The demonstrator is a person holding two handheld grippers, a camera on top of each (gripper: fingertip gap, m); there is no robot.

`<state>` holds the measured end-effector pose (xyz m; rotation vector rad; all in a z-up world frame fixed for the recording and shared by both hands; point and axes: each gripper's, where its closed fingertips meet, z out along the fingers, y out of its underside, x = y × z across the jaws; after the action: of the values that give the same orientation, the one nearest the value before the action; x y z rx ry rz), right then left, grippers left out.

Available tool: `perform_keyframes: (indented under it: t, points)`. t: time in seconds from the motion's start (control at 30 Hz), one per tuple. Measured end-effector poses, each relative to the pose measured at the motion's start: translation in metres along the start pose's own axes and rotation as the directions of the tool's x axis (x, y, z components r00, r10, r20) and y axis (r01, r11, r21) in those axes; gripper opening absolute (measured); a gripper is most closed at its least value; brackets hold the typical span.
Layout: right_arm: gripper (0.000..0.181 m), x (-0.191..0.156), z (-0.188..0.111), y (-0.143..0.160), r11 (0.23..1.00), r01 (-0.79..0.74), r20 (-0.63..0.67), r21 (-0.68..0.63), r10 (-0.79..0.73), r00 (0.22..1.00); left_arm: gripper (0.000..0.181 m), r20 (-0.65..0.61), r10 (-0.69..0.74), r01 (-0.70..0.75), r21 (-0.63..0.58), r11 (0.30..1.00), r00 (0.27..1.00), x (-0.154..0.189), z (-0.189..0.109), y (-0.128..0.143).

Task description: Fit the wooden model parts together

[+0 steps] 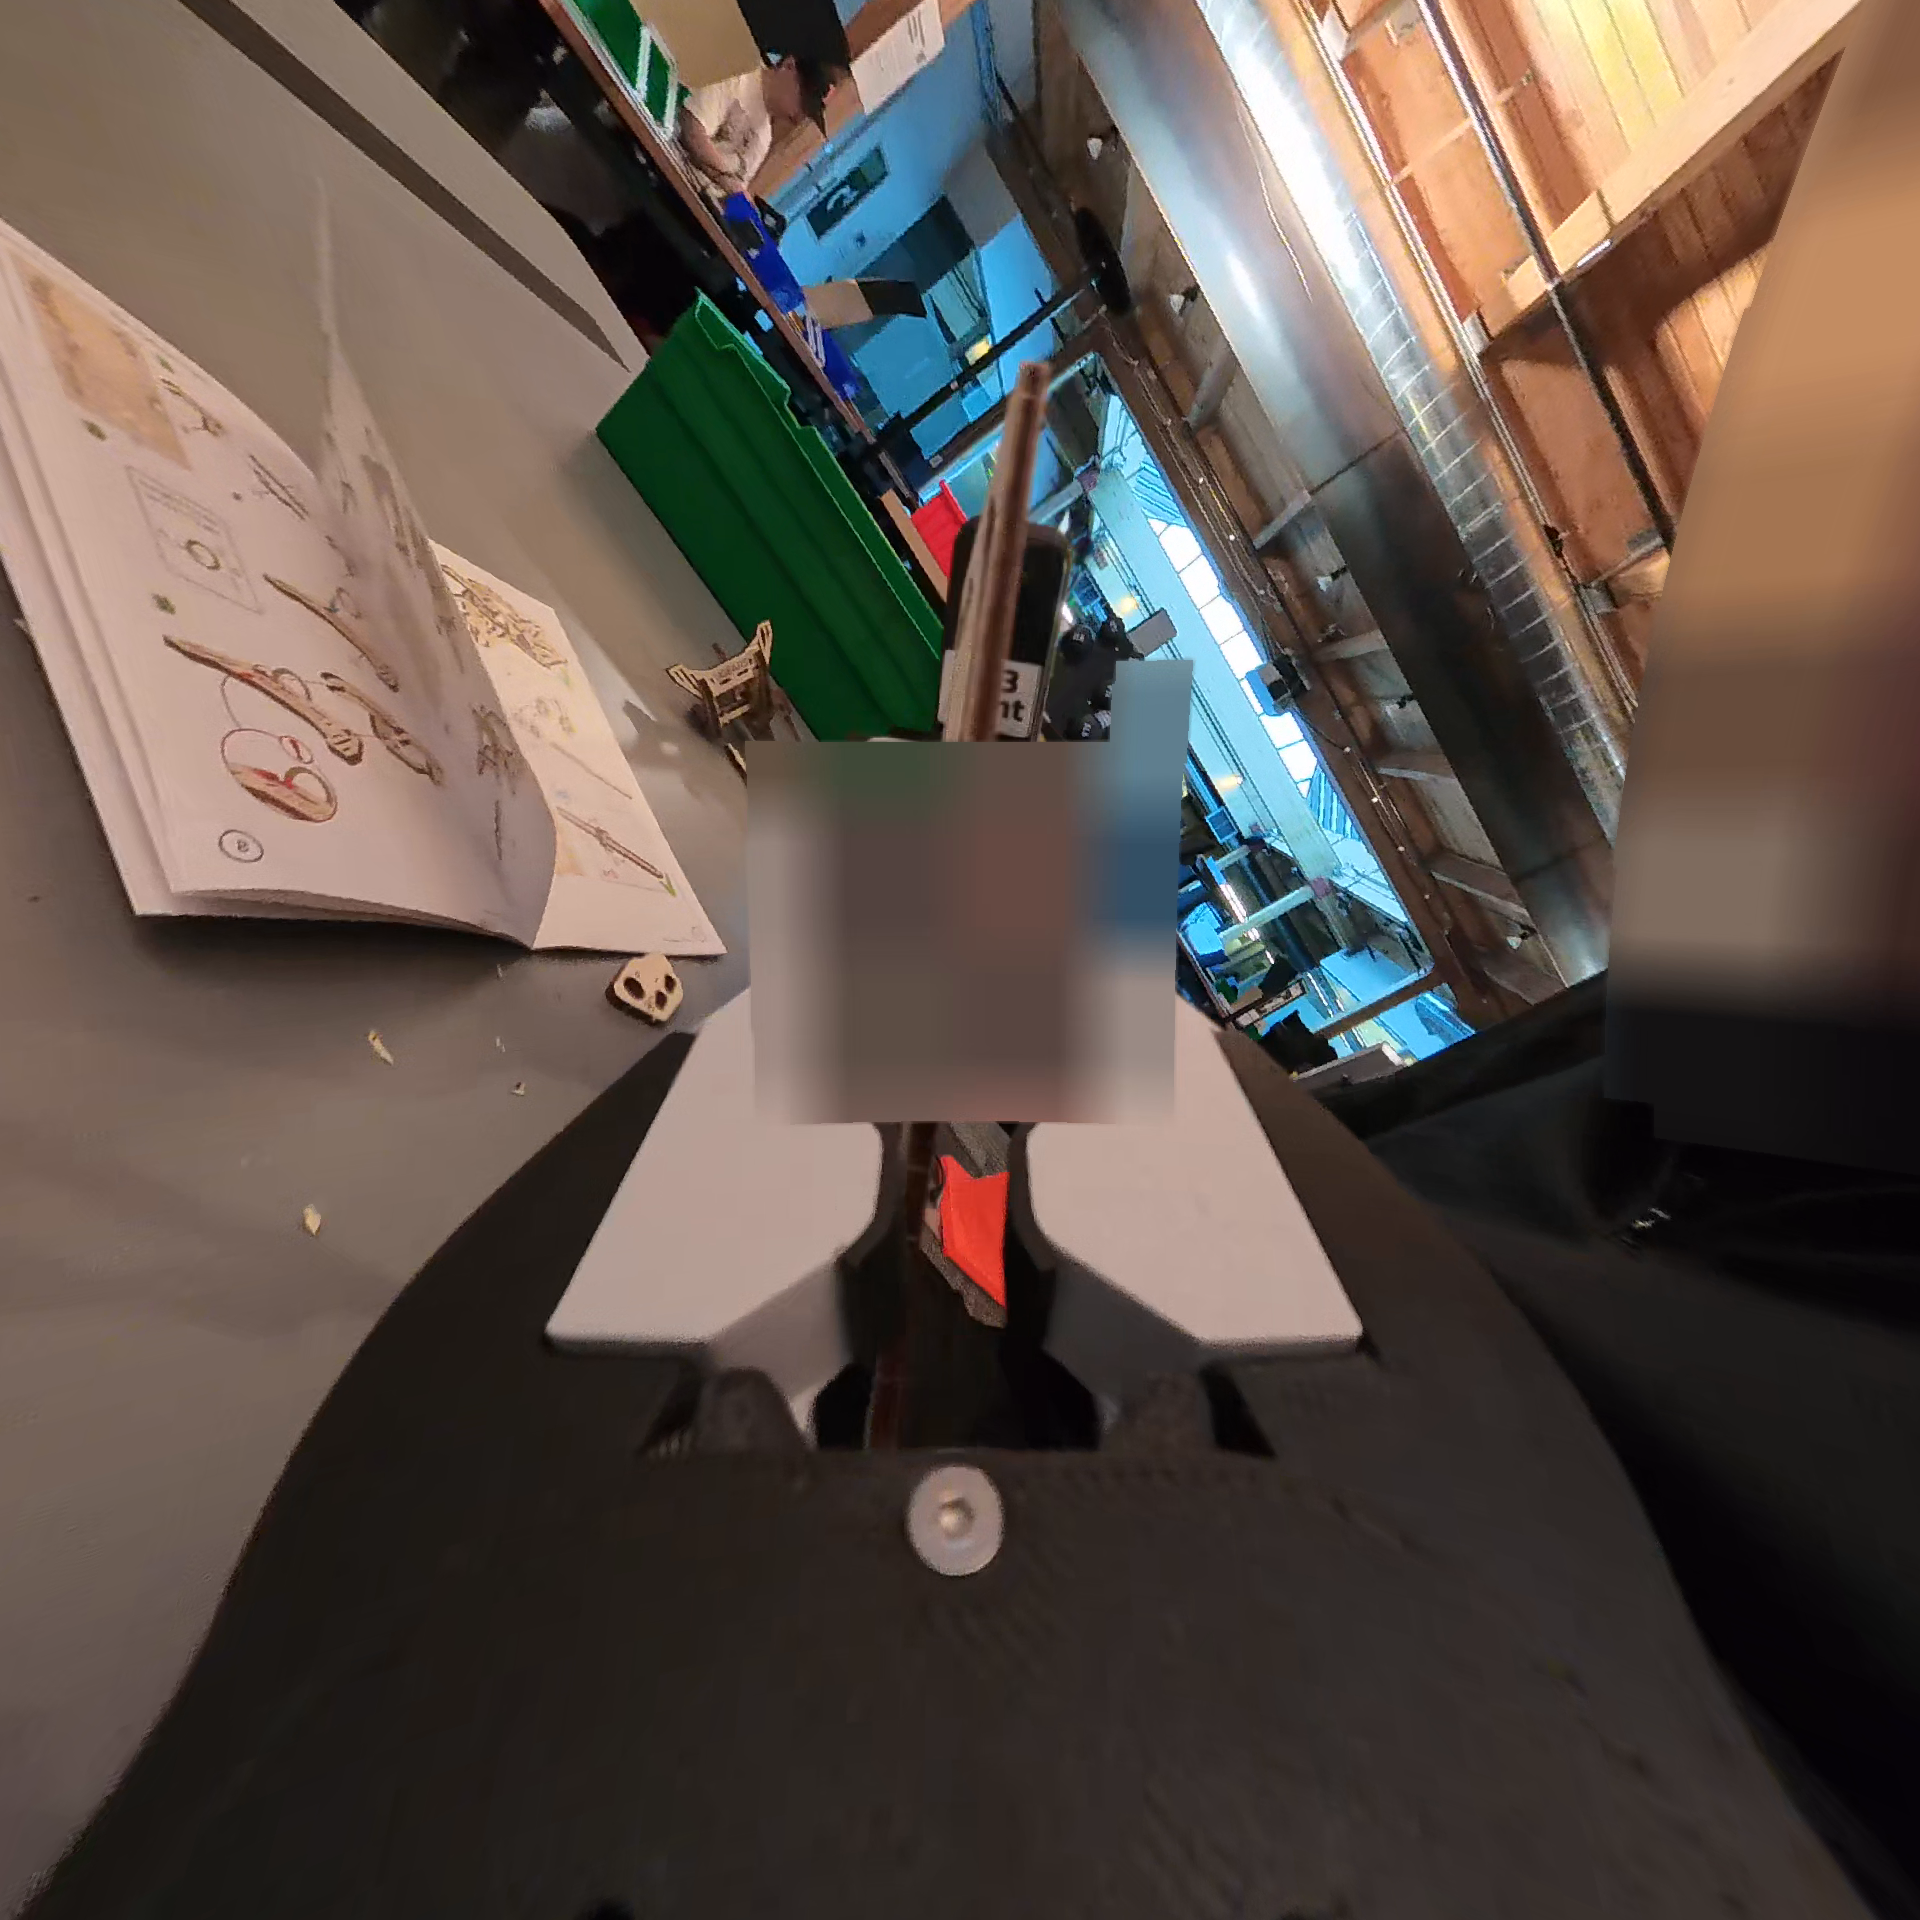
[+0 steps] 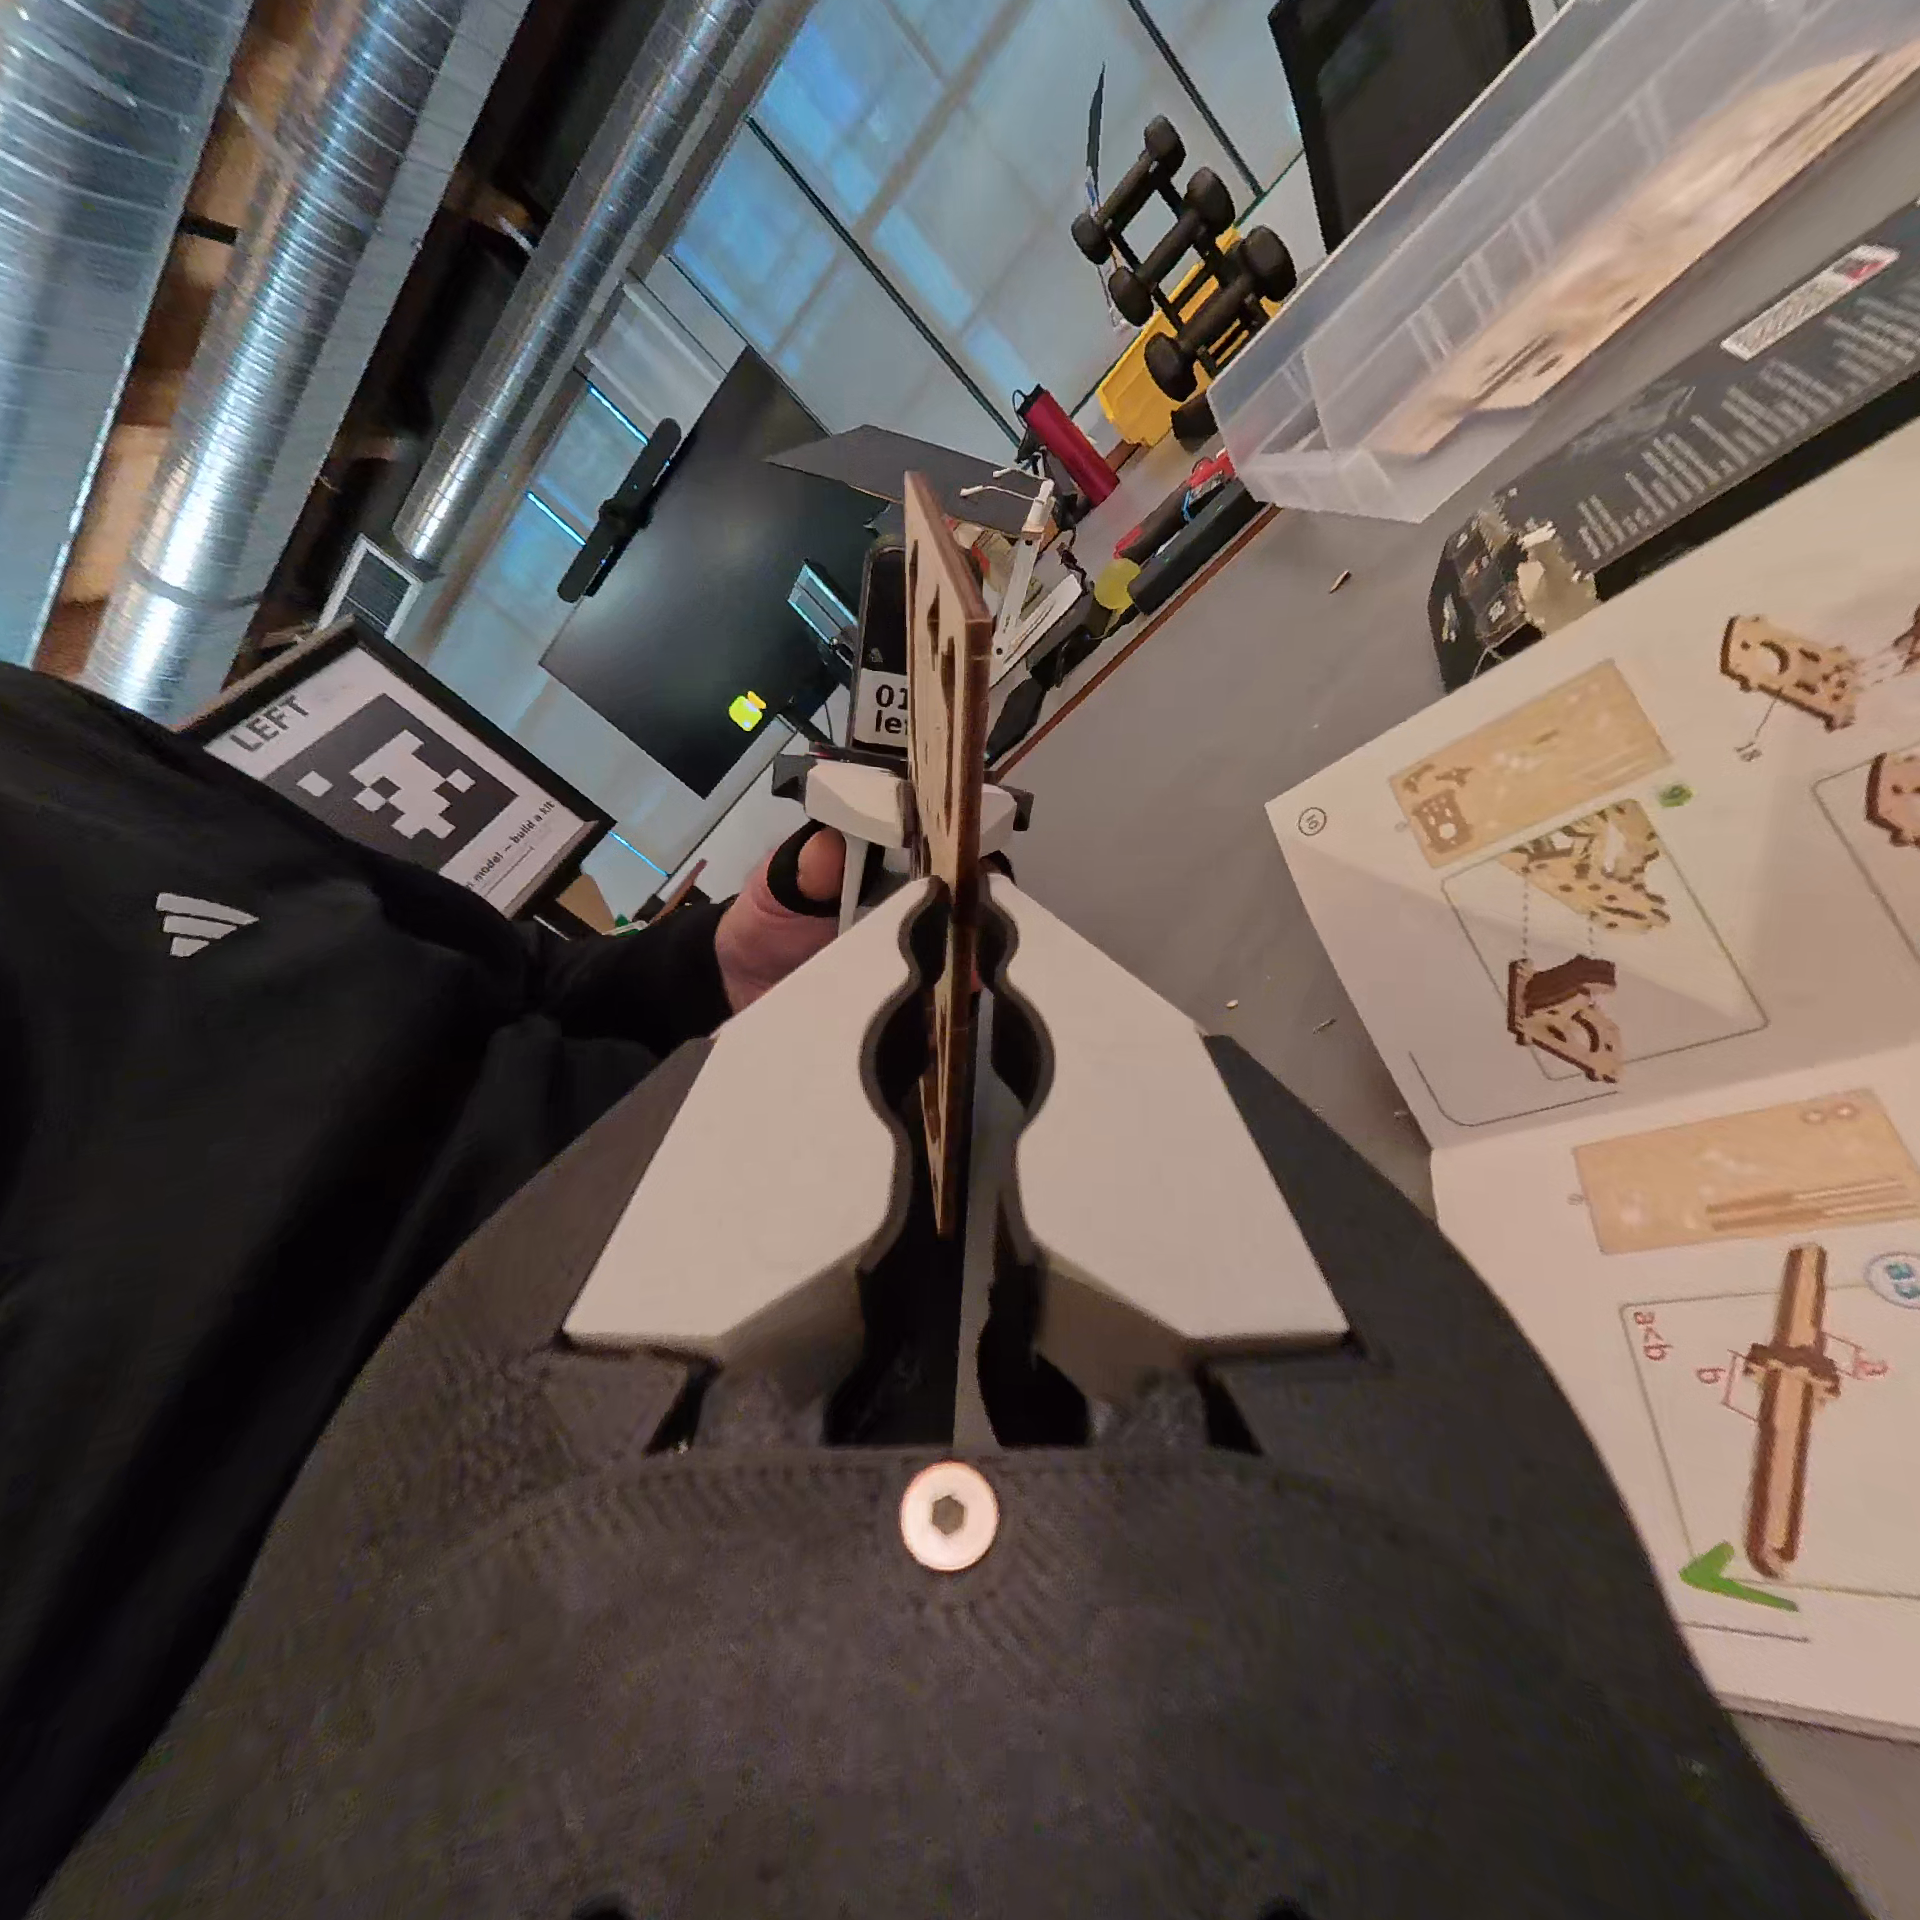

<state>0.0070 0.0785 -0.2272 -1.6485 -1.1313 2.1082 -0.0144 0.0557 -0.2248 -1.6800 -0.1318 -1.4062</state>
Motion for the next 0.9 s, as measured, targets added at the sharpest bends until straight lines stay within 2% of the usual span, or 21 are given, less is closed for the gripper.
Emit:
perform_keyframes:
  t: [0.13,0.27,0.33,0.4,0.43,0.5,0.6,0.77,0.9]
  points:
    - [0.0,0.002,0.006,0.003,0.998,-0.06,0.015,-0.021,0.061,0.998,0.017,0.024,-0.004,0.003,0.018,1.0,1.0,-0.001,-0.007,0.0]
    - [0.0,0.001,0.013,0.007,0.994,-0.094,0.034,-0.053,0.096,0.995,0.022,0.078,0.062,-0.062,0.002,0.998,0.995,-0.004,-0.015,-0.005]
    - [0.0,0.001,0.017,0.009,0.993,-0.096,0.036,-0.073,0.099,0.994,0.019,0.094,0.097,-0.096,-0.014,0.995,0.991,-0.004,-0.017,-0.007]
    - [0.0,-0.001,0.021,0.008,0.992,-0.101,0.053,-0.079,0.106,0.993,0.002,0.112,0.131,-0.129,-0.032,0.991,0.985,-0.003,-0.019,-0.008]
    - [0.001,0.001,0.023,0.007,0.994,-0.078,0.032,-0.08,0.081,0.996,0.002,0.118,0.141,-0.138,-0.034,0.99,0.983,-0.003,-0.021,-0.009]
    - [0.002,0.0,0.028,0.005,0.994,-0.032,0.014,-0.105,0.033,0.999,0.001,0.107,0.123,-0.121,-0.024,0.992,0.987,-0.001,-0.025,-0.012]
    - [0.01,-0.001,0.038,-0.003,0.994,-0.043,0.026,-0.102,0.046,0.999,0.001,0.113,0.096,-0.096,-0.006,0.995,0.989,-0.002,-0.03,-0.015]
    - [0.002,-0.002,0.054,-0.006,0.991,-0.039,0.043,-0.129,0.044,0.998,0.002,0.096,0.033,-0.037,0.036,0.999,0.995,-0.004,-0.04,-0.021]
    - [0.0,-0.001,0.061,-0.008,0.989,-0.078,0.061,-0.127,0.086,0.994,0.014,0.098,0.041,-0.046,0.054,0.997,0.994,-0.006,-0.048,-0.025]
